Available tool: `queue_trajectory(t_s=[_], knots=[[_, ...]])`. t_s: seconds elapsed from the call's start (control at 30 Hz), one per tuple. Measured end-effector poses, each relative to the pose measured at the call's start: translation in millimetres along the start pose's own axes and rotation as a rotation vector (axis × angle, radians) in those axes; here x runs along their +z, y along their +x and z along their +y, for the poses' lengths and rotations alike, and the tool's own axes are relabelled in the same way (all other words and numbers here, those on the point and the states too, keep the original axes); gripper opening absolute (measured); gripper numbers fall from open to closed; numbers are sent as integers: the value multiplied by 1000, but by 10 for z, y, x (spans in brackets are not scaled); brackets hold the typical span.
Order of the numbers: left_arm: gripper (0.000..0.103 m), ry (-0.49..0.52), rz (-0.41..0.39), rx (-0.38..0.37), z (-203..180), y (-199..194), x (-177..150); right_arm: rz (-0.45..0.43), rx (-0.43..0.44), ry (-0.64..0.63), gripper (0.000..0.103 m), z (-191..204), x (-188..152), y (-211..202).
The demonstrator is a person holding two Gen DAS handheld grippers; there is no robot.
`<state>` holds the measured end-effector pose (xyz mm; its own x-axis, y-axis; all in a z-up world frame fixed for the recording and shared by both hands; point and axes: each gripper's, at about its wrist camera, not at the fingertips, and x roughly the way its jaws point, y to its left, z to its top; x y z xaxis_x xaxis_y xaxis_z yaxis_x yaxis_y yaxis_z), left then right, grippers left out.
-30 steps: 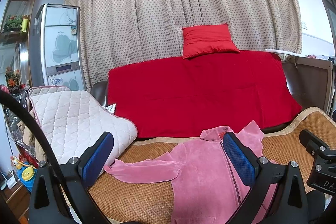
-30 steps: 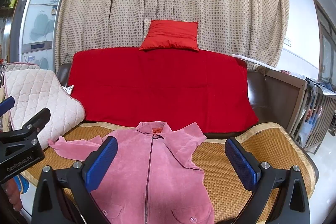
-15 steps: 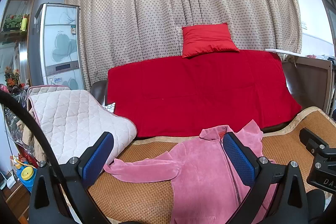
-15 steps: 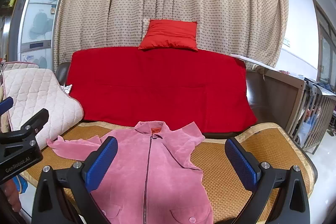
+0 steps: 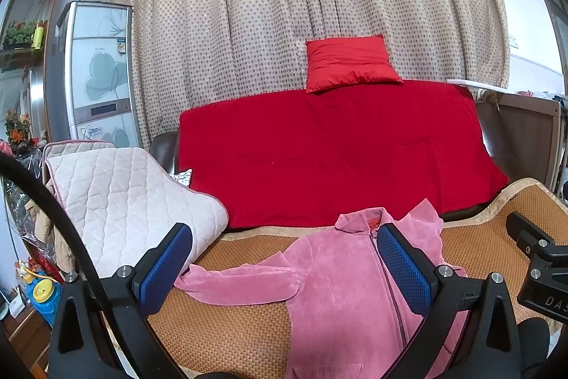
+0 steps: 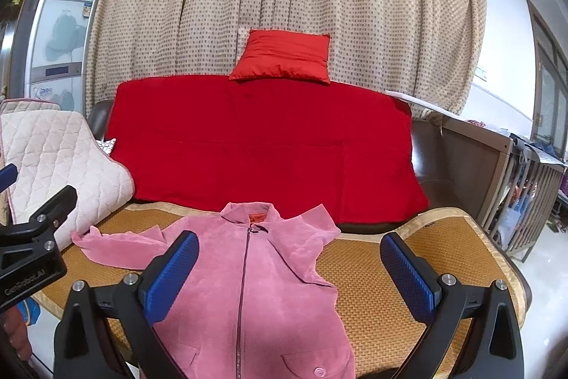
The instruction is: Fold large clothes
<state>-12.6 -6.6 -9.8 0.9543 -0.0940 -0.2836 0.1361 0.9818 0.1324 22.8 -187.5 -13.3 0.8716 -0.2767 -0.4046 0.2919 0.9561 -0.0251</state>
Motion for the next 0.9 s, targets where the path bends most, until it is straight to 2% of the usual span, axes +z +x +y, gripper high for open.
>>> queue_trajectory(t_s=[0.5,0.67,0.8,0.9], knots=[[103,3,3,-5,1,38,-31,-5,-34,-7,103,1,12,6],[103,10,22,-18,-9,223,-123,16,-28,-5,103,-48,-3,121],[103,21,131,-47,-70,817,-343,62,5,30,103,-304,-63,547],[103,-5,271,-79,-113,1442,-577,144,62,102,103,-696,-185,1138]])
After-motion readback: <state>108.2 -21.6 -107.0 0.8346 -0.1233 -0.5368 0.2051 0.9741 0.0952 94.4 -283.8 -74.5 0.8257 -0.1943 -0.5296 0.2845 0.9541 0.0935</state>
